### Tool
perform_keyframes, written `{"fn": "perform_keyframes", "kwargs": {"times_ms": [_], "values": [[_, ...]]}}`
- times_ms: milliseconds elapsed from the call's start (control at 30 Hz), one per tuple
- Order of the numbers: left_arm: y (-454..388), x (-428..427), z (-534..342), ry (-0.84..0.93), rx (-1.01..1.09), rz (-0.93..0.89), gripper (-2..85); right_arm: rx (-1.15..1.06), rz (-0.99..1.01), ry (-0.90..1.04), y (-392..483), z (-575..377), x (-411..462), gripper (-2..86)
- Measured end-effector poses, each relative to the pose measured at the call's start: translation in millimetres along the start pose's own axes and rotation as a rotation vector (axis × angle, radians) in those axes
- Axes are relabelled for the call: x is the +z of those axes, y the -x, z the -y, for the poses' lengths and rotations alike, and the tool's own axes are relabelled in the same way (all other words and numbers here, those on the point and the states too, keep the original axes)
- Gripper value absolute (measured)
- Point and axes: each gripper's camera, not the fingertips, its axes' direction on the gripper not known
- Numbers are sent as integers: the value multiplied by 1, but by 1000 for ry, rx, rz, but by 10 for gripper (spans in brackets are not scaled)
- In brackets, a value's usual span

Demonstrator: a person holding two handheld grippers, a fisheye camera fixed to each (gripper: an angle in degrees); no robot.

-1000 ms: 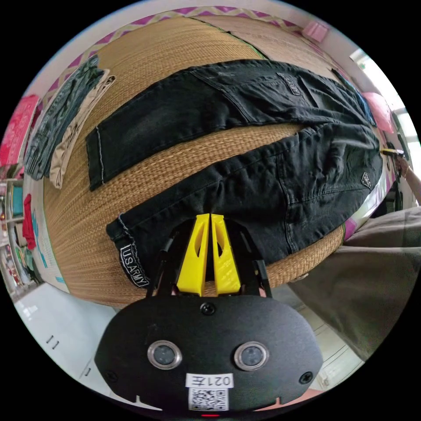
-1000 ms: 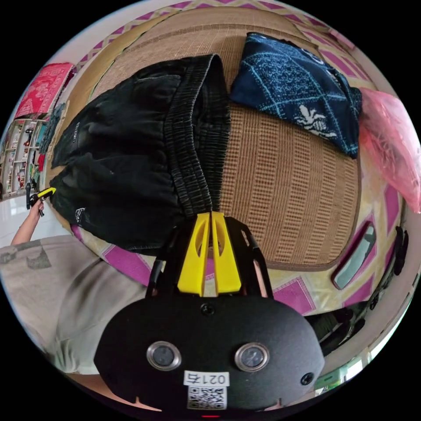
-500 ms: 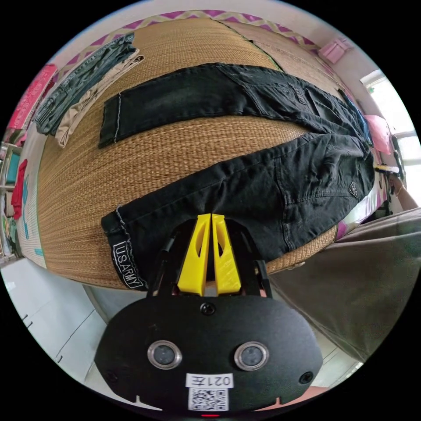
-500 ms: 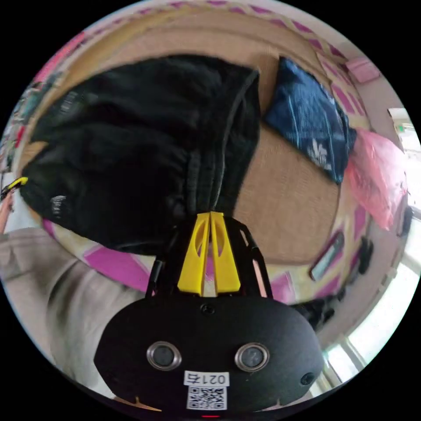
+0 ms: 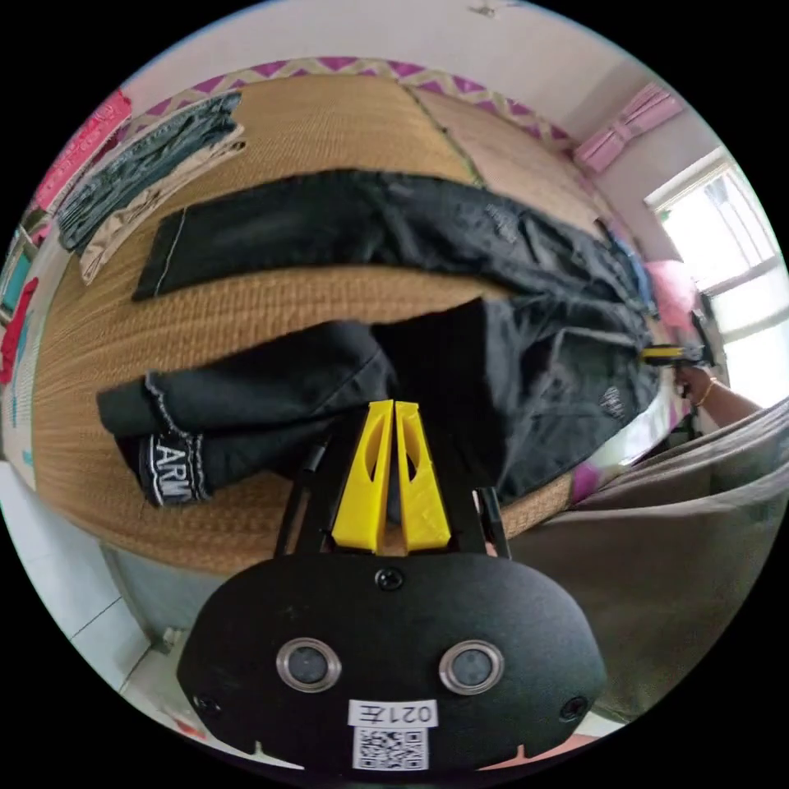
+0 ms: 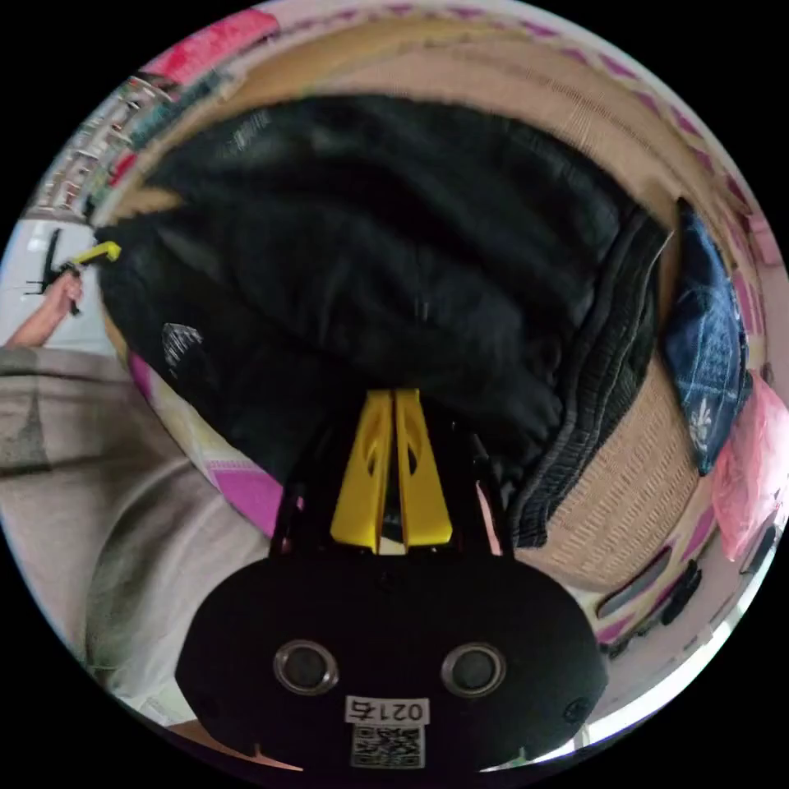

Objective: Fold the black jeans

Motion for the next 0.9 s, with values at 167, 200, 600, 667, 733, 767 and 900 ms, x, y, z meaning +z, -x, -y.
{"fn": "perform_keyframes", "kwargs": {"times_ms": [167,200,600,667,733,767,900], "values": [[66,-52,-69,-22,-205,90,-10,144,148,149,-18,-20,21,-7],[73,-58,-74,-29,-211,62,-10,135,114,135,-12,-25,19,-7],[94,-85,-149,-18,-251,82,-9,4,189,135,62,-38,92,-7],[106,-116,-186,-146,-306,19,-9,-18,150,51,66,-52,86,-7],[119,-131,-215,-165,-362,-3,-9,14,73,-18,67,-69,86,-6],[127,-138,-237,-164,-405,0,-9,60,39,5,64,-80,99,-5],[155,-161,-313,-214,-560,-77,-6,209,152,37,51,-116,129,3]]}}
